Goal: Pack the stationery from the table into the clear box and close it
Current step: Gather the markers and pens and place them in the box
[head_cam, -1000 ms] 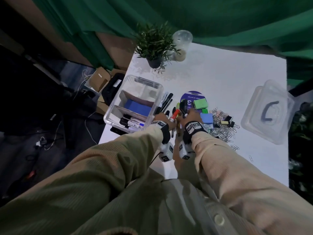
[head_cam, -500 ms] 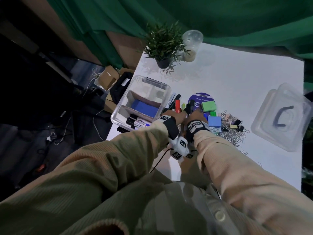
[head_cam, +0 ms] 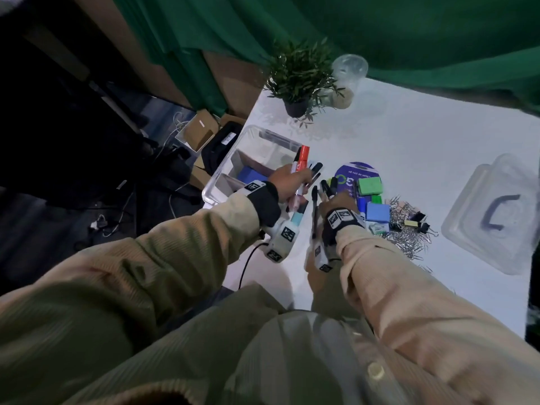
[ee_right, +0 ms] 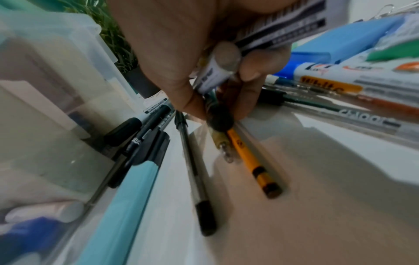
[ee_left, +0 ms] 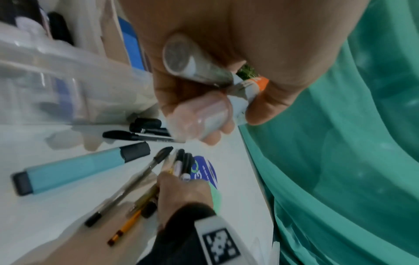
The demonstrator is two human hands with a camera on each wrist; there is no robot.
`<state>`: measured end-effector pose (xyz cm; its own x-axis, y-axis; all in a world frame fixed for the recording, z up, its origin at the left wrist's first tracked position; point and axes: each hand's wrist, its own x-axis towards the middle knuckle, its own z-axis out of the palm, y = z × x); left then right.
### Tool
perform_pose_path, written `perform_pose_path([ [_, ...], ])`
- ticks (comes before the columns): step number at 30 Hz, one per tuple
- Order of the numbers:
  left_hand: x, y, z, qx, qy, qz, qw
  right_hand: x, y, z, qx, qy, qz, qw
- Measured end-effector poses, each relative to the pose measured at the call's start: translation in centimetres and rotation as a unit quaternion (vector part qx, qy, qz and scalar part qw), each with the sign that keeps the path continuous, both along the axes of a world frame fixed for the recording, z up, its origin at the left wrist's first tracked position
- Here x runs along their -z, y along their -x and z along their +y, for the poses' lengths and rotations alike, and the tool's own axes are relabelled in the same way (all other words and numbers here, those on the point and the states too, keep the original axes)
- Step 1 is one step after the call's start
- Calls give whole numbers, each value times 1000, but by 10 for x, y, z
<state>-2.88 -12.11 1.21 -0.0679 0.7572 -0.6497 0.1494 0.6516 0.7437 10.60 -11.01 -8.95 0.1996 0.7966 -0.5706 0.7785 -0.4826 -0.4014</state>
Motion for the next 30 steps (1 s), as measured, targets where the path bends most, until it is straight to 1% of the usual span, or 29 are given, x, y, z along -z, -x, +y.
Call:
perform_pose_path([
  [3, 1, 16, 1, -5, -16, 7, 1000, -1, -7, -1, 44, -2, 68, 997],
  [6, -9, 36, 1, 20, -38, 33, 999, -7, -12, -5, 65, -23, 106, 992],
  [7, -13, 44, 1, 37, -51, 42, 997, -12, -12, -7, 67, -28, 116, 991],
  [9, -19, 63, 1, 98, -81, 96, 987, -24, -12, -12, 70, -35, 129, 989],
  [10, -24, 73, 0, 146, -92, 141, 975, -29, -11, -14, 67, -41, 134, 988],
  [12, -25, 95, -4, 261, -107, 234, 930, -38, -9, -17, 58, -62, 137, 987],
  [13, -22, 105, -5, 307, -89, 262, 911, -41, -6, -17, 51, -70, 143, 986],
  [15, -16, 119, -11, 383, -47, 322, 865, -48, 0, -18, 31, -84, 163, 983],
  [17, -10, 126, -15, 447, -26, 371, 814, -58, 12, -18, 12, -100, 182, 978],
  [18, -6, 129, -17, 466, -26, 383, 797, -63, 18, -18, 3, -107, 203, 973],
  [20, -1, 131, -19, 489, -36, 402, 773, -74, 34, -20, -26, -114, 244, 963],
  [23, 6, 131, -19, 497, -69, 423, 754, -89, 54, -26, -113, -111, 248, 956],
  [24, 7, 131, -19, 499, -75, 430, 749, -93, 61, -27, -151, -110, 231, 955],
  [26, 5, 133, -16, 491, -73, 459, 737, -105, 75, -32, -230, -121, 169, 951],
  [28, 3, 141, -12, 468, -69, 479, 739, -110, 86, -34, -269, -116, 119, 949],
  [29, 1, 148, -9, 451, -68, 484, 747, -110, 91, -35, -279, -108, 98, 949],
  [30, 0, 155, -6, 426, -75, 485, 760, -111, 96, -36, -289, -103, 74, 949],
])
